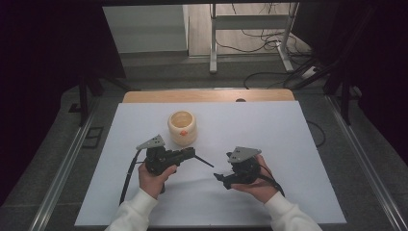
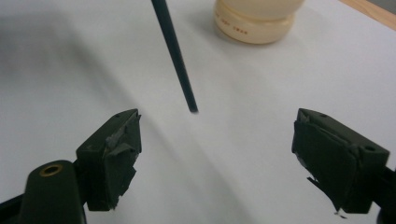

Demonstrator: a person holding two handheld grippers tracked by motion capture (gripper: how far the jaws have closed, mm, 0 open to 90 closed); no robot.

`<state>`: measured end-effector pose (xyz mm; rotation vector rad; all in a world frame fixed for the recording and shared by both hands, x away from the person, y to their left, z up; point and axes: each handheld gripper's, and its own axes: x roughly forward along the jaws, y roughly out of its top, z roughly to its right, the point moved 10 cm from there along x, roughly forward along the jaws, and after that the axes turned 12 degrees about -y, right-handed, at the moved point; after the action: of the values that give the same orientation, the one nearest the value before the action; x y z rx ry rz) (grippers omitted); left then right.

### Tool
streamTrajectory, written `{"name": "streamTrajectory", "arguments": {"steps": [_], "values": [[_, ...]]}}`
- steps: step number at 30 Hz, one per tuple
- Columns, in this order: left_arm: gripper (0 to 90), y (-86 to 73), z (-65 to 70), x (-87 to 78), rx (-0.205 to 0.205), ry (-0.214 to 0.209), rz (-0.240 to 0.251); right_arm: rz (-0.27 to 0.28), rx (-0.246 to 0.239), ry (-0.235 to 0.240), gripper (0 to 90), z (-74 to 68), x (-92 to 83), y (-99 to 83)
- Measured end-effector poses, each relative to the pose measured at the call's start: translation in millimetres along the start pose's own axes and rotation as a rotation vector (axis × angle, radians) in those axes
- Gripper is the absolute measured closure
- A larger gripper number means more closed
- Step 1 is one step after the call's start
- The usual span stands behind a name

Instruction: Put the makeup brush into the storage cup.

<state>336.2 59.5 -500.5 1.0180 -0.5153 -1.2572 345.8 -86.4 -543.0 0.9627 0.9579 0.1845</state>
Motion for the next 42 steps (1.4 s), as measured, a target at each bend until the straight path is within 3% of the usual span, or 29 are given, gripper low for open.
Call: {"name": "streamTrajectory", "arguments": {"steps": [9, 17, 27, 33, 42], "values": [[83.6, 2.2, -1.4, -3.9, 0.007, 0.014, 0.002, -0.016, 0.041, -0.040, 13.2, 24.4, -17.6, -21.5], [83.6, 4.3, 0.9, -8.1, 0.026, 0.023, -0.001, -0.038, 0.047, -0.046, 11.9, 33.1, -29.3, -37.0], [83.6, 6.8, 0.3, -10.1, 0.027, 0.023, -0.004, -0.070, 0.124, -0.145, 12.2, 70.6, -52.9, -72.9], [83.7, 7.1, -0.2, -11.1, 0.043, 0.037, -0.014, -0.089, 0.149, -0.178, 12.6, 83.7, -56.7, -85.7], [83.6, 9.8, -1.5, -16.3, 0.044, 0.049, -0.002, -0.086, 0.156, -0.176, 12.8, 86.8, -54.3, -84.5]]}}
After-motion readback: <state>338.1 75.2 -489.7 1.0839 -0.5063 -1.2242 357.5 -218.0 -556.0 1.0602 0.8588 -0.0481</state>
